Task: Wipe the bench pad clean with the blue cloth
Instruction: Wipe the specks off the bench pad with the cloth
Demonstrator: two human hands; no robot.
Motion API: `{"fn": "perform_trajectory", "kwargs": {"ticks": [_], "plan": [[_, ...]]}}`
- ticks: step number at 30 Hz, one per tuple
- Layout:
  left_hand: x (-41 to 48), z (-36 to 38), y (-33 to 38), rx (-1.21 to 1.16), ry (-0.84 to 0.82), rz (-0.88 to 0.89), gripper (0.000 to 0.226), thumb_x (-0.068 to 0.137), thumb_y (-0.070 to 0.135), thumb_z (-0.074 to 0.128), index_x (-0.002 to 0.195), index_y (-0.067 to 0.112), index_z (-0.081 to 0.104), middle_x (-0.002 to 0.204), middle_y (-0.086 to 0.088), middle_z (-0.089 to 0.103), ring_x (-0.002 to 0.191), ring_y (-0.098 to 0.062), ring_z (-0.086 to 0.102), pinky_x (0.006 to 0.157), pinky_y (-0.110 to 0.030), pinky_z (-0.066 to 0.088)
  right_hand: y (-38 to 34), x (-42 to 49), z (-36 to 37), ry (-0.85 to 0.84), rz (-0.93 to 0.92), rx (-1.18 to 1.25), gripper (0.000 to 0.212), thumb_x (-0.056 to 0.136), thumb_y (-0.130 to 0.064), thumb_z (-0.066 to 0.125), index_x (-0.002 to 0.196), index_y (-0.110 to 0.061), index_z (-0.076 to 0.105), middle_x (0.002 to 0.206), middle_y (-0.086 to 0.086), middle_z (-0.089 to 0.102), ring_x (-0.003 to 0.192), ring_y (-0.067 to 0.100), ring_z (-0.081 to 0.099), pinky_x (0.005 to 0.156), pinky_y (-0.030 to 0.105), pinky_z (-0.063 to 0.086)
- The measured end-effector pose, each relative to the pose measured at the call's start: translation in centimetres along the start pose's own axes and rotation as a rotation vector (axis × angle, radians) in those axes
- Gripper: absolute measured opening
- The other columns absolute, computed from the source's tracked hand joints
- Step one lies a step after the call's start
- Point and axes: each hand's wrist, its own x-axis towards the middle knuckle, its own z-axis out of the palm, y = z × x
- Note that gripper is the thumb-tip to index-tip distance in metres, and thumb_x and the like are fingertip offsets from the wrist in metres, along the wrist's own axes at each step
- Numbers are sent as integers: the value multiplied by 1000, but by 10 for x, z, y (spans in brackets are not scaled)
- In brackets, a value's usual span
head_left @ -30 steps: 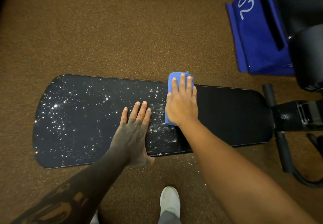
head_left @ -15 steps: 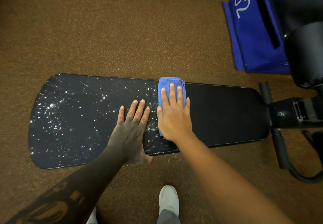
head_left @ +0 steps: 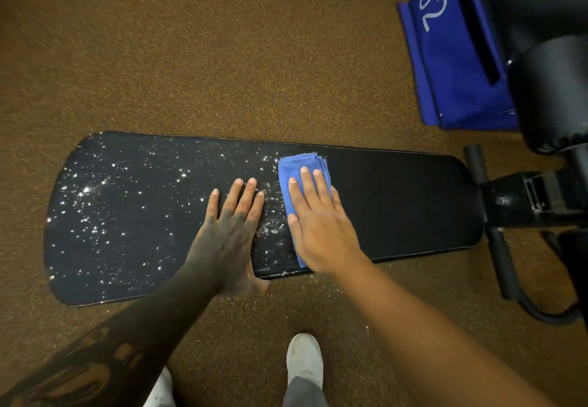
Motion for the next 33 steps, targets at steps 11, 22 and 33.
{"fn": "perform_trajectory", "kwargs": {"ticks": [11, 22, 33], "plan": [[0, 4, 0, 39, 29, 2, 155, 44, 100, 42, 155, 4, -9, 165, -18, -18, 153, -35, -17, 123, -60, 2, -2, -29, 13, 37, -29, -46, 60, 102, -37, 24, 157, -16, 13, 166, 8, 4, 153, 26, -4, 122, 48, 14], [-9, 6, -8, 49, 39, -6, 152, 48, 98, 42, 154, 4, -13, 164, -17, -21, 152, -34, -19, 124, -59, 0, -25, -54, 24, 72, 103, -53, 59, 102, -36, 20, 157, -14, 13, 166, 9, 7, 152, 30, -5, 122, 51, 16], [-17, 8, -20, 59, 43, 6, 151, 49, 99, 40, 153, 5, -15, 164, -17, -23, 152, -34, -21, 124, -58, -1, -53, -58, 38, 119, 227, 23, 57, 104, -37, 17, 157, -17, 13, 166, 8, 6, 152, 33, -8, 122, 49, 14]]}}
